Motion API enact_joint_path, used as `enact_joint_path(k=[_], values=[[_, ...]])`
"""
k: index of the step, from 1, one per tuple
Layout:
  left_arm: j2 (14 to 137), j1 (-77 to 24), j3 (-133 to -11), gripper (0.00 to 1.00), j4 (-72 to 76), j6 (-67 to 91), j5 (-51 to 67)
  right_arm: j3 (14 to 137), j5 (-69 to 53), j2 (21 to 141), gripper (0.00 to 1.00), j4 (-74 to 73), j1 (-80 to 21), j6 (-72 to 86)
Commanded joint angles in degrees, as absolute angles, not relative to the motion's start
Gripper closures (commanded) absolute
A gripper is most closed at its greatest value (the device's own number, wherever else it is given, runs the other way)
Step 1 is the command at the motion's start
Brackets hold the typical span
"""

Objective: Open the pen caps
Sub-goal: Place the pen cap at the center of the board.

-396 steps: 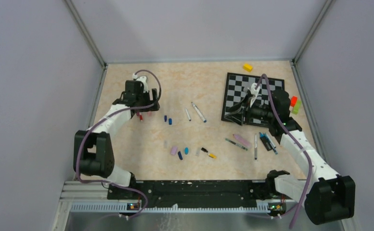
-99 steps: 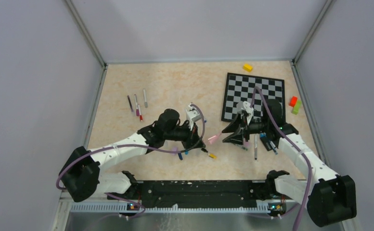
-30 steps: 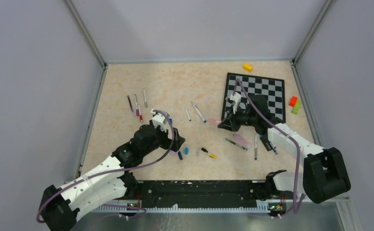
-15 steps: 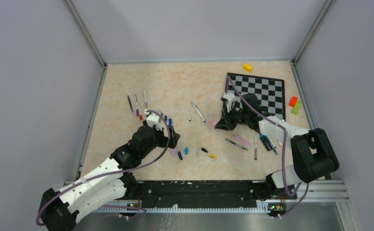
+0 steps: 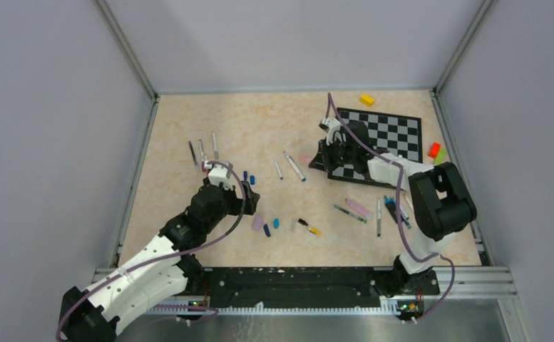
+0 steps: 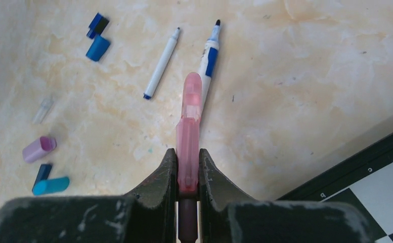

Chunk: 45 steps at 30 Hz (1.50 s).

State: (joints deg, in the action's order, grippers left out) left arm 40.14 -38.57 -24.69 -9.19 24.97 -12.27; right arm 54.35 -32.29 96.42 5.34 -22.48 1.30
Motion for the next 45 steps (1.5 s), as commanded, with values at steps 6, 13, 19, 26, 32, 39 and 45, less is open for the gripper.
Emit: enact_joint_path(k=[6, 13, 19, 26, 32, 39, 45], values=[[41.33, -33.8, -27.89, 0.01, -9.24, 25.98, -9.62, 63.52, -25.51, 105.54, 1.0, 13.36, -23.61, 11.4], [43.33, -30.28, -29.74, 0.01, -9.7, 25.07, -7.97, 70.0, -22.95, 112.38, 1.0, 14.46, -24.06, 15.15], [45.13, -27.1, -30.32, 0.01, -8.66, 24.81, -5.41, 78.79, -22.11, 119.5, 0.99, 13.14, -24.42, 18.41], [45.3, -24.72, -29.97, 0.01, -9.24, 24.57, -4.24, 89.78, -20.85, 127.91, 0.98, 9.33, -24.52, 23.03], [45.03, -22.55, -30.05, 0.01, -10.01, 23.88, -3.38, 98.28, -21.18, 133.53, 0.96, 5.5, -24.74, 23.25], [45.69, -20.65, -29.96, 0.01, -9.93, 23.31, -1.67, 101.68, -21.72, 136.32, 0.94, 3.74, -25.54, 22.96], [45.01, -19.48, -30.14, 0.01, -10.35, 23.2, -0.42, 98.59, -22.75, 133.65, 0.94, 3.79, -25.5, 21.56]])
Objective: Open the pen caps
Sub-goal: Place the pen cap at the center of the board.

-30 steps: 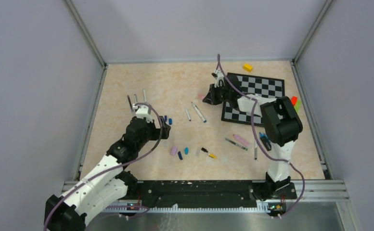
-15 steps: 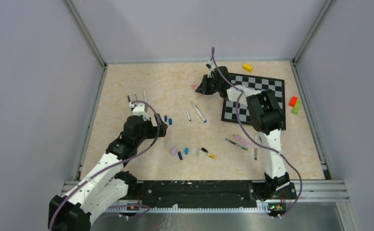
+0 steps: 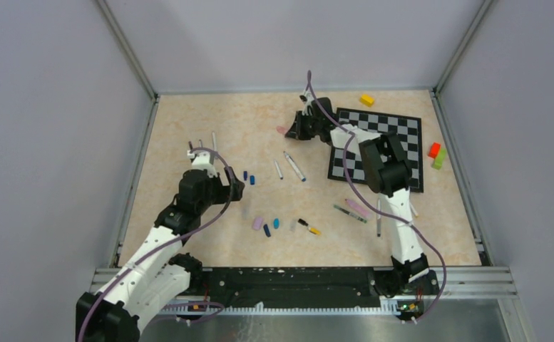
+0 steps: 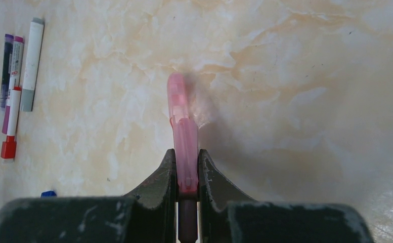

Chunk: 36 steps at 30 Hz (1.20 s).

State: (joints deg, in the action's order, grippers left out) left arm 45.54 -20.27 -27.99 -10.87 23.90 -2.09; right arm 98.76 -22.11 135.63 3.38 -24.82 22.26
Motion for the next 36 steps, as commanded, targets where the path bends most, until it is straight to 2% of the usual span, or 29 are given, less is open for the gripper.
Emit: enact_joint_path(k=[1, 9, 18, 28, 36], values=[[44.78, -19.36, -30.1, 0.01, -10.37, 23.31, -0.28, 97.09, -22.61, 132.4, 0.94, 4.37, -25.5, 21.31], [42.28, -19.03, -29.28, 0.01, -11.24, 24.18, 2.65, 80.78, -22.1, 121.08, 0.93, 8.53, -24.96, 20.1], [37.21, -18.99, -27.31, 0.01, -12.82, 26.81, 4.61, 68.19, -22.03, 112.65, 0.89, 9.57, -24.61, 18.58], [35.55, -18.99, -27.59, 0.01, -14.1, 28.08, 5.37, 64.34, -22.6, 110.76, 0.84, 10.04, -24.61, 17.76], [34.34, -18.98, -27.47, 0.01, -15.35, 28.39, 5.74, 63.86, -22.46, 109.96, 0.74, 10.11, -24.62, 17.54]])
